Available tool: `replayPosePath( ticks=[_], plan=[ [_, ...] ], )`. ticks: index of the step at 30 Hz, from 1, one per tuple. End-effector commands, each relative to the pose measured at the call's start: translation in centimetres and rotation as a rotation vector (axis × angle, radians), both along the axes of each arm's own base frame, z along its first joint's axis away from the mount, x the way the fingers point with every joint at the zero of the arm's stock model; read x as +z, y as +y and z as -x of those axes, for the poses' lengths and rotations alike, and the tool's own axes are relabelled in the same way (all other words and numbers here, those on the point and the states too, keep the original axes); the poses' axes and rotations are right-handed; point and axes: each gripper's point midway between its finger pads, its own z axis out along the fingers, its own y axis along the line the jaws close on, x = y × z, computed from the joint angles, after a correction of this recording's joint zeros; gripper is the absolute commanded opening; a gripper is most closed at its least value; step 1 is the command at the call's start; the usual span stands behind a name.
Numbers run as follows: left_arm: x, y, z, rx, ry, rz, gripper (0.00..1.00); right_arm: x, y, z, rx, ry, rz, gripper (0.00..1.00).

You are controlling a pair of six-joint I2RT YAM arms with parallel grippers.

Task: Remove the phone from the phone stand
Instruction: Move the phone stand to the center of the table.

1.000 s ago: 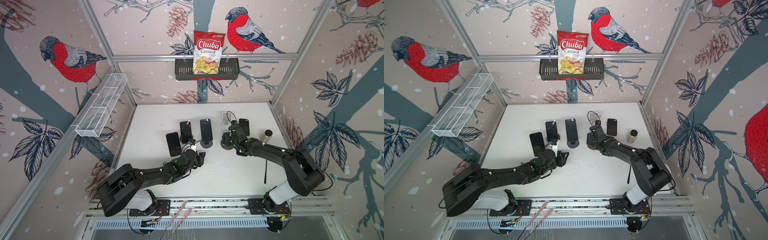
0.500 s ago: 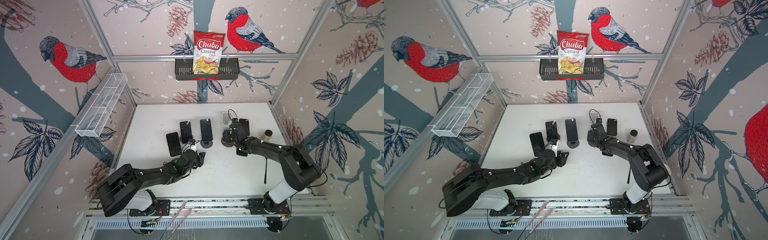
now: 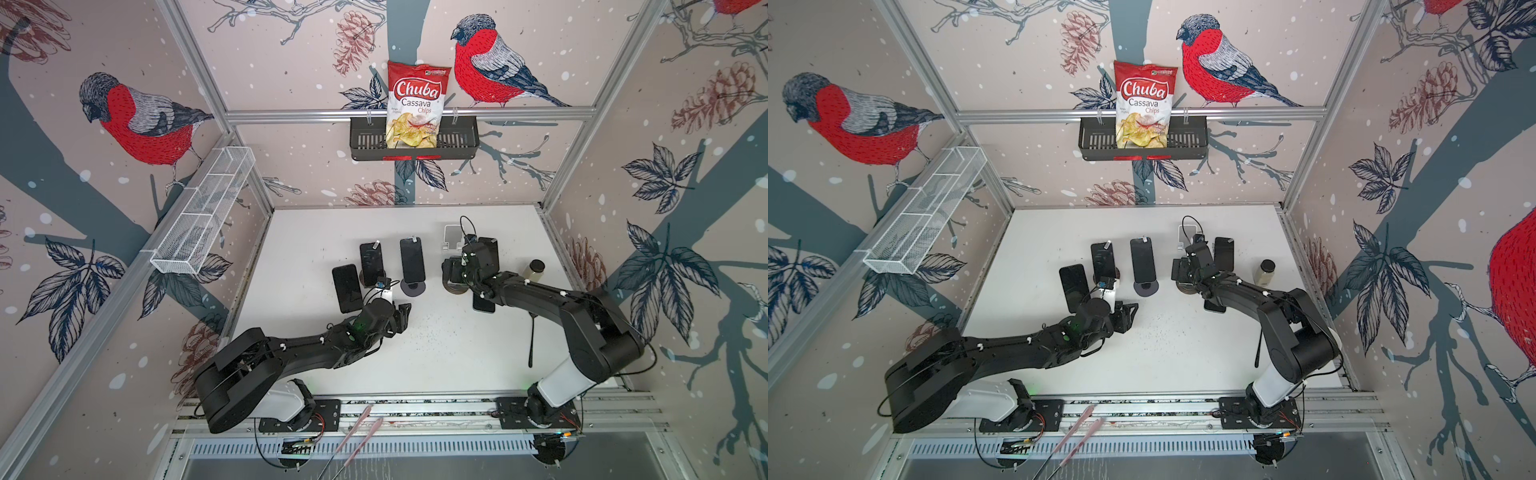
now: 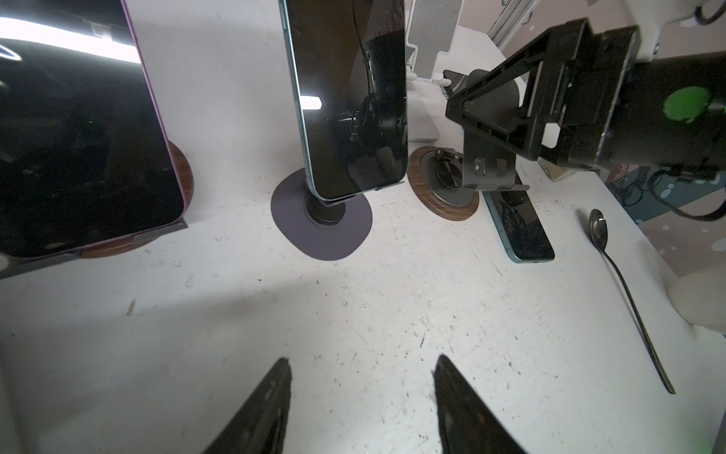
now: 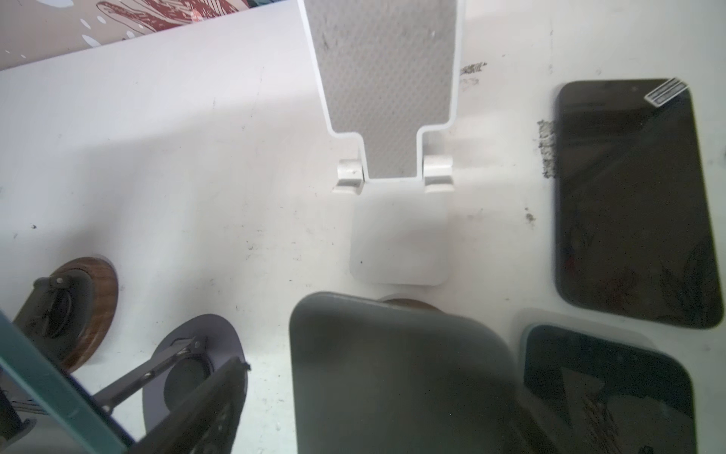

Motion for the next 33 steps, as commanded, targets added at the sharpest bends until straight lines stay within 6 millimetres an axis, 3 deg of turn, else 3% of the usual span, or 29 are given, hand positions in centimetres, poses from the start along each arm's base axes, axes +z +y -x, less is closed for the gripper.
replayPosePath(
  ticks=[1,11,18,24,29,33],
  plan=[
    [0.6,0.2,-0.3,0.017,-0.018,-0.003,0.58,1.8,-0.2,-0.3,0.007,-0.035,0.012,0.95],
    [0.3,-0.2,-1.2,0.015,-0.032,-0.052,0.59,7.3,-0.8,-0.5,-0.013,-0.132,0.029,0.96],
    [1.9,-1.2,-1.9,-0.008,-0.109,-0.014,0.67,10.4,2.6,0.4,0.084,-0.181,0.011,0.95],
    [3.2,-0.8,-2.4,0.011,-0.213,0.025,0.76,10.7,6.1,1.0,0.176,-0.170,0.020,0.95],
    [4.5,0.5,-2.5,0.056,-0.346,0.085,0.81,9.4,8.5,0.9,0.228,-0.125,0.035,0.95],
    [5.1,0.4,-2.6,0.042,-0.426,0.089,0.83,8.5,9.9,0.9,0.260,-0.102,0.039,0.95]
  ],
)
